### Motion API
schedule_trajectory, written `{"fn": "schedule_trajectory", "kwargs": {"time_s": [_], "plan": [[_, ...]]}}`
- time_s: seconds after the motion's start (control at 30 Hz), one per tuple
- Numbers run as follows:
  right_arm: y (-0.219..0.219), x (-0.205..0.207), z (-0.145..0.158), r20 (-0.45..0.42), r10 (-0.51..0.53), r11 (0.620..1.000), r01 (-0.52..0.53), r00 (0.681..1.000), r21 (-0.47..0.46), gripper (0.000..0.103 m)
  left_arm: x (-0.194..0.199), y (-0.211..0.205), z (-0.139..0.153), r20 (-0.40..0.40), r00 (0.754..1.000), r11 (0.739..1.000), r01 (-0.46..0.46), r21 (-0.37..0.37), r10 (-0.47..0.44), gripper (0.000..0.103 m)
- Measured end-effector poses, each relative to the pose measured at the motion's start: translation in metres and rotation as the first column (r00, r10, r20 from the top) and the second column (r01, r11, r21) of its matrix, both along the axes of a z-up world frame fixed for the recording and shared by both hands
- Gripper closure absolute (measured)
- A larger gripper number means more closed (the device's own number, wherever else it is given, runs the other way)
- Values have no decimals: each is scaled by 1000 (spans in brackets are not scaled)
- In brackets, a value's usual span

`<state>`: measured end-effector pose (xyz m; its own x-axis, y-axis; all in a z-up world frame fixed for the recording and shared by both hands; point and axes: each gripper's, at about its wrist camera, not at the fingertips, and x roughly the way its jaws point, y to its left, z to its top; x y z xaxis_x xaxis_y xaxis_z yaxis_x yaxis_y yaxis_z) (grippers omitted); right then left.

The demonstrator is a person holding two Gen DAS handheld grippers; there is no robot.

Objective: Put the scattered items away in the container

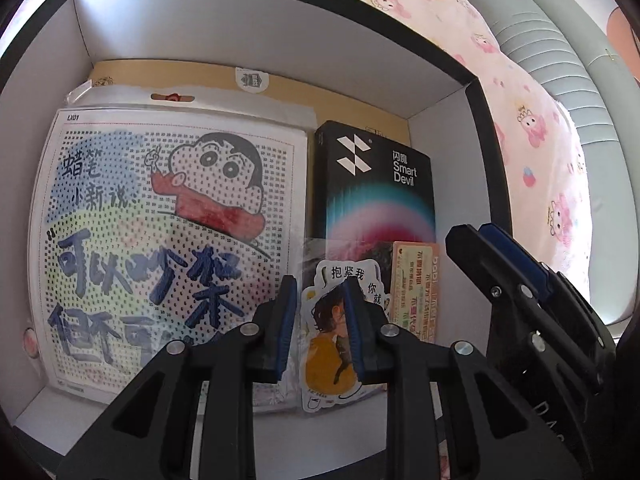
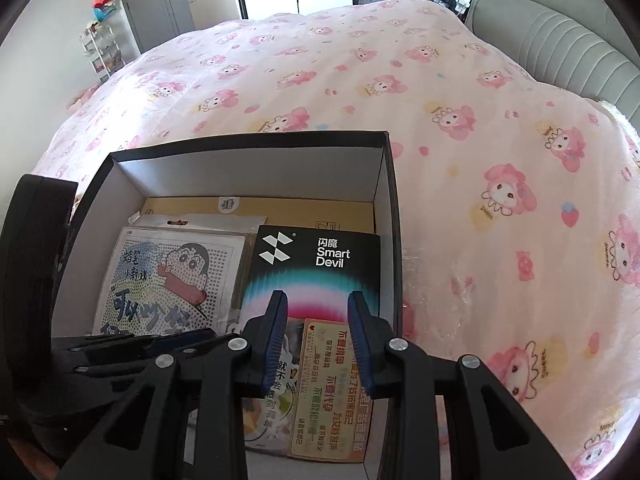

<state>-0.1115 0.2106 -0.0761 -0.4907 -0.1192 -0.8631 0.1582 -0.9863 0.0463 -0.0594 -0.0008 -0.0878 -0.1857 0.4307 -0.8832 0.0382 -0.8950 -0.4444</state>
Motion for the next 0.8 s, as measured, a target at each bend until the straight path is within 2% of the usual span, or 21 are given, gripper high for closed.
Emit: {"fn": "schedule_trajectory", "kwargs": {"time_s": [0.03, 0.17, 0.23, 0.33, 0.37, 0.6, 0.8], "plan": [[0, 2, 1, -6, 7, 1000, -7, 1000, -4, 75, 1, -4, 3, -9, 1000, 1000, -9, 4, 9, 81], [-2, 7, 4, -19, 35, 998, -36, 999, -52, 75, 5, -25, 20, -83, 993, 991, -94, -97, 86, 81], [-4, 6, 3, -14, 45, 998, -46, 999, -52, 75, 11, -43, 25, -100, 988, 984, -131, -117, 120, 79], [-9, 6, 2, 7, 68, 995, -67, 998, -80, 75, 4, -60, 19, -68, 990, 981, -132, -139, 123, 76], [-11, 7, 2, 5, 73, 995, -73, 997, -73, 75, -1, -52, 19, -61, 991, 983, -124, -138, 117, 76], [-9, 5, -4, 15, 41, 999, -41, 999, -15, 74, -17, -19, 14, -34, 999, 997, -44, -67, 42, 77], [8, 6, 3, -22, -26, 999, 25, 999, -38, 74, -7, -24, 11, 2, 1000, 996, 5, 84, -5, 74]]}}
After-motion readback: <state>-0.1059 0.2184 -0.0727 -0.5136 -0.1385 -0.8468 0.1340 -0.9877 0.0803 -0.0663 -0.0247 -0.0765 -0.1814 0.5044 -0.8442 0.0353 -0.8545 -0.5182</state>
